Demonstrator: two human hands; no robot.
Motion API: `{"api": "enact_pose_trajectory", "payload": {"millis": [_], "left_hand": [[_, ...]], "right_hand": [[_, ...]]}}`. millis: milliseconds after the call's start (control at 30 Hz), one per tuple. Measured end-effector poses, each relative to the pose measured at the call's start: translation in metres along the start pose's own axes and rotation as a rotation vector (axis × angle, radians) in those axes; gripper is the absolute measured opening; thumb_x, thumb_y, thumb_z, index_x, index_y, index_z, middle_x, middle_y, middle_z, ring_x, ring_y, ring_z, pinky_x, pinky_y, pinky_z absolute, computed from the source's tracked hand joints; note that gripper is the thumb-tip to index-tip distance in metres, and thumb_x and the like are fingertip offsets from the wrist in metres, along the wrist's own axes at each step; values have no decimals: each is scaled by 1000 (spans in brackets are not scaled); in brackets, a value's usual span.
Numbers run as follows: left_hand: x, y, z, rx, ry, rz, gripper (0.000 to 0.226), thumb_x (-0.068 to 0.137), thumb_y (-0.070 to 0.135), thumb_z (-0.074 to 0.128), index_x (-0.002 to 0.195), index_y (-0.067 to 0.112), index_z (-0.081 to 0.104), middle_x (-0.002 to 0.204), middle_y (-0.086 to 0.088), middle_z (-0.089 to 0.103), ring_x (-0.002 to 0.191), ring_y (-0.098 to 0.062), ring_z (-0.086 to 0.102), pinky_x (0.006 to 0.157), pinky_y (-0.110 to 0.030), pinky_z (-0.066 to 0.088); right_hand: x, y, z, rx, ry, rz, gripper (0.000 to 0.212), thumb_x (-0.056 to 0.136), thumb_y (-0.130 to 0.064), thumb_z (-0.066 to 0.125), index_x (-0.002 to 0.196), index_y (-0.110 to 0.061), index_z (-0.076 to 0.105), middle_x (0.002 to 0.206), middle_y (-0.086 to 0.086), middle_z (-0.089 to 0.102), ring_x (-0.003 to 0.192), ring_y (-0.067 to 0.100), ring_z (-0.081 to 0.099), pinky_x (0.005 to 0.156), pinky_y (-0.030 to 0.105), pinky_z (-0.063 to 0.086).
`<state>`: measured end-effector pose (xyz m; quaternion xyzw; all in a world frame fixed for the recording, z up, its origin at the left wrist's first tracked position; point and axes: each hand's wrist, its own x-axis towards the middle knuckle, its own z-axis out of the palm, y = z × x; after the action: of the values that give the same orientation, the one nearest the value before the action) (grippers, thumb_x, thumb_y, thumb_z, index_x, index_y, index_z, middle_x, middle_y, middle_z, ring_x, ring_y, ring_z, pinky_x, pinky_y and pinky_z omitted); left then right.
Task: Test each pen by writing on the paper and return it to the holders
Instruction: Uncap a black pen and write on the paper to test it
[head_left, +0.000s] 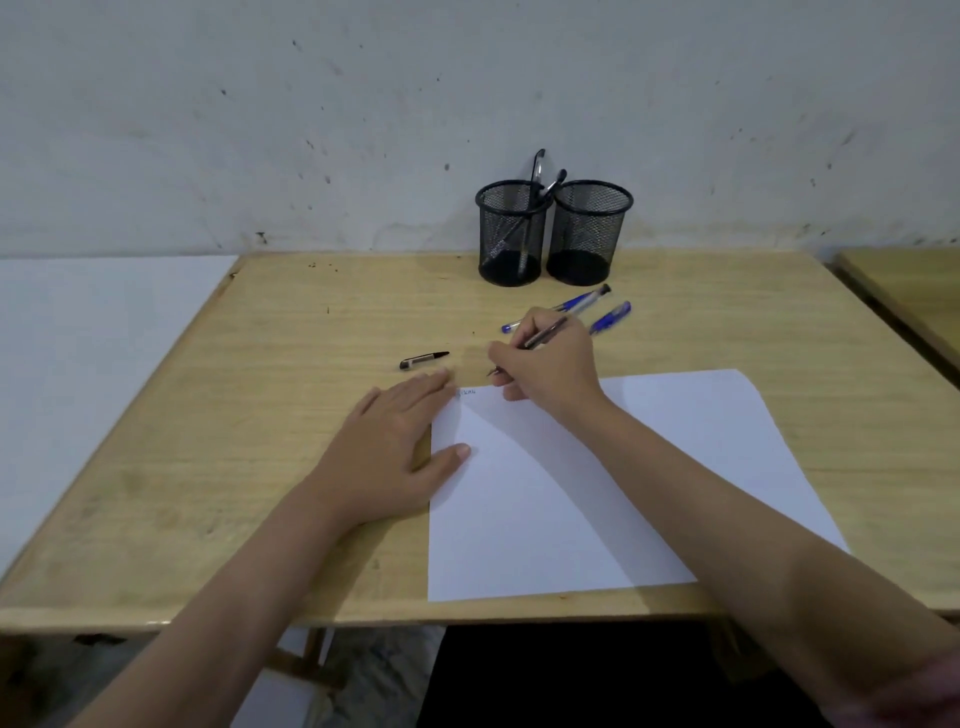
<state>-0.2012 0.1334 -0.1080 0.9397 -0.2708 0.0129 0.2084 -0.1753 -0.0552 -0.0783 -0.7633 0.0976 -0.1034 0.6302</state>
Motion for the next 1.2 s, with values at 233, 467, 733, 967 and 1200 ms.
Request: {"api": "enact_pose_trajectory", "payload": {"millis": [233,467,733,967,1200], "left_hand": [[-8,4,5,92,82,-74,80,77,68,26,143,24,30,154,9,20,142,-7,13,114,-41,13],[-9,7,2,36,91,-86,82,76,67,30,142,19,34,153,4,25,141,-10,18,114,-44,24],[-9,8,1,42,91,-86,82,76,66,32,141,17,35,152,3,27,141,-9,20,111,-46,30],[-8,8,1,41,98,-75,81,76,65,34,140,15,37,151,1,29,140,-12,23,110,-47,32],[-9,8,0,40,95,-78,81,76,66,34,141,17,36,151,3,28,140,-11,23,111,-45,30]], "right_hand": [[-1,12,2,-2,-8,-80,38,76,3,62,56,-16,35,54,11,47,42,22,57,40,26,43],[-1,14,3,-9,-79,-117,34,78,1,64,59,-12,39,56,15,48,48,25,65,38,22,44],[0,12,4,-38,-102,-93,33,77,1,64,59,-13,41,55,17,55,51,23,67,40,23,45],[0,13,4,-40,-82,-86,32,74,4,63,58,-13,40,53,17,53,47,24,64,39,23,45],[1,16,6,-20,-56,-91,32,75,2,63,58,-13,41,52,17,54,48,25,65,41,25,47]]}}
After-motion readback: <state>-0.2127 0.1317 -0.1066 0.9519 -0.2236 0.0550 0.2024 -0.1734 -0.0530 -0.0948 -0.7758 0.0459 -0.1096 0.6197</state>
